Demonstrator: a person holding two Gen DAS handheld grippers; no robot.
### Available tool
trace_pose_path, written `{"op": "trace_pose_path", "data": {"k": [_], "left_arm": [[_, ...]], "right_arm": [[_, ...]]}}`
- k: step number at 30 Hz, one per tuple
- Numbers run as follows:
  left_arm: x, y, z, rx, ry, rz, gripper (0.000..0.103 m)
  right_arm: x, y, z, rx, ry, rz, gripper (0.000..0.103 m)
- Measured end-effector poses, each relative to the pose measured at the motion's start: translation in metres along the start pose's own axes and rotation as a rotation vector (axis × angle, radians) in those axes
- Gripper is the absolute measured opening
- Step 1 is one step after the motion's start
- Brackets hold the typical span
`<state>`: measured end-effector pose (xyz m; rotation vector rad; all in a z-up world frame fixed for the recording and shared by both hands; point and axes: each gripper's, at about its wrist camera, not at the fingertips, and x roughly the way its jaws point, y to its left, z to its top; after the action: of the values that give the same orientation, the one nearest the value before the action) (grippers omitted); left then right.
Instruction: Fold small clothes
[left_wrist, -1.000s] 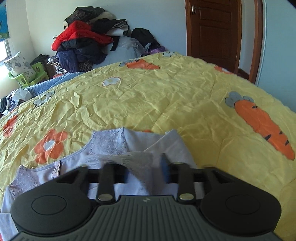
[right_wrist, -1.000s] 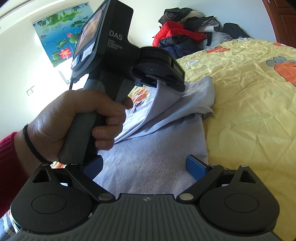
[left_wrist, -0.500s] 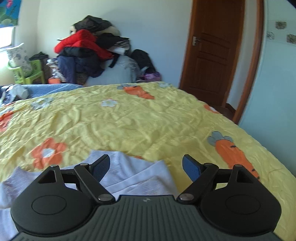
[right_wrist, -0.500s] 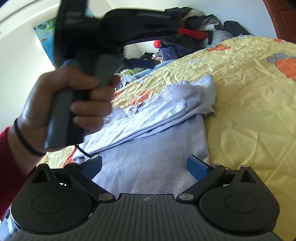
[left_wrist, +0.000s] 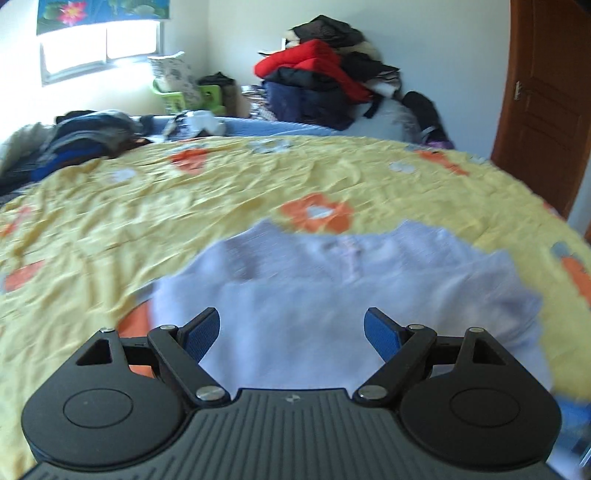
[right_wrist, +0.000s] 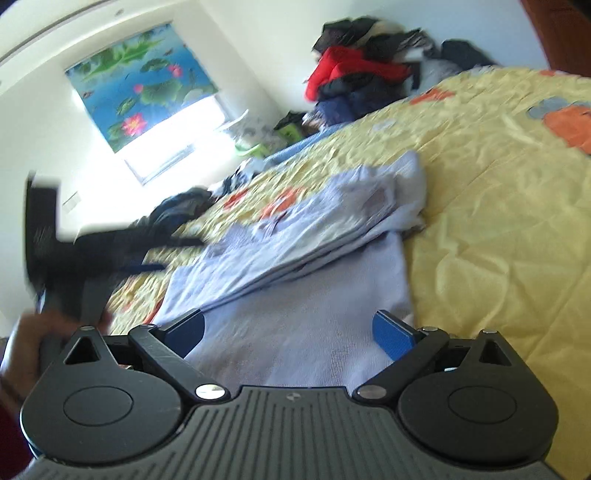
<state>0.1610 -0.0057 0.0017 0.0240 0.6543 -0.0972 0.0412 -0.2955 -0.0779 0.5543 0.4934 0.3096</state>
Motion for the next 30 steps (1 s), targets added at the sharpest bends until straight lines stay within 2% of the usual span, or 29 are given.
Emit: {"op": "trace_pose_path", "data": {"k": [3,6,9,11,12,14,16,18,20,22,25,30], "left_arm": [[-0.005,0.01,-0.011,0.011,0.004,0.051,0.086],[-0.007,0.016,-0.017,-0.01,0.004,0.051,0.086],[-0.003,0.015,-0.023,-0.013,0.02,0.056,0.086],[-0.001,0.013,-0.026,-0.007,0.03,0.057,0.086],[-0.001,0.012,-0.028,-0.002,0.031,0.057,0.086],[-0.004,0.01,-0.031,0.014,0.021,0.063,0.086],[-0.007,0.008,-0.033,0.03,0.01,0.075,0.086],[-0.009,0.006,-0.035,0.032,0.008,0.083,0.086],[-0.011,0.004,-0.037,0.012,0.014,0.076,0.086],[-0.014,0.001,-0.04,-0.01,0.027,0.046,0.086],[-0.019,-0.005,-0.048,-0.018,0.051,0.011,0.086],[-0.029,-0.013,-0.067,-0.029,0.072,0.014,0.088]], "right_arm": [[0.007,0.012,0.018,-0.055,-0.022,0.005,0.098],[0.024,0.021,0.04,-0.081,-0.036,0.042,0.1],[0.057,0.019,0.06,-0.098,0.014,0.045,0.1],[0.083,0.006,0.069,-0.053,0.08,0.022,0.099],[0.09,-0.001,0.073,-0.028,0.083,-0.008,0.098],[0.086,-0.013,0.08,-0.009,-0.009,-0.135,0.091],[0.06,-0.025,0.089,0.031,-0.164,-0.245,0.093],[0.031,-0.036,0.094,0.08,-0.273,-0.268,0.098],[0.011,-0.041,0.095,0.076,-0.302,-0.271,0.1],[-0.003,-0.04,0.089,0.055,-0.288,-0.26,0.1],[-0.012,-0.036,0.074,0.044,-0.212,-0.208,0.1],[-0.014,-0.013,0.039,0.013,-0.092,-0.147,0.1]]}}
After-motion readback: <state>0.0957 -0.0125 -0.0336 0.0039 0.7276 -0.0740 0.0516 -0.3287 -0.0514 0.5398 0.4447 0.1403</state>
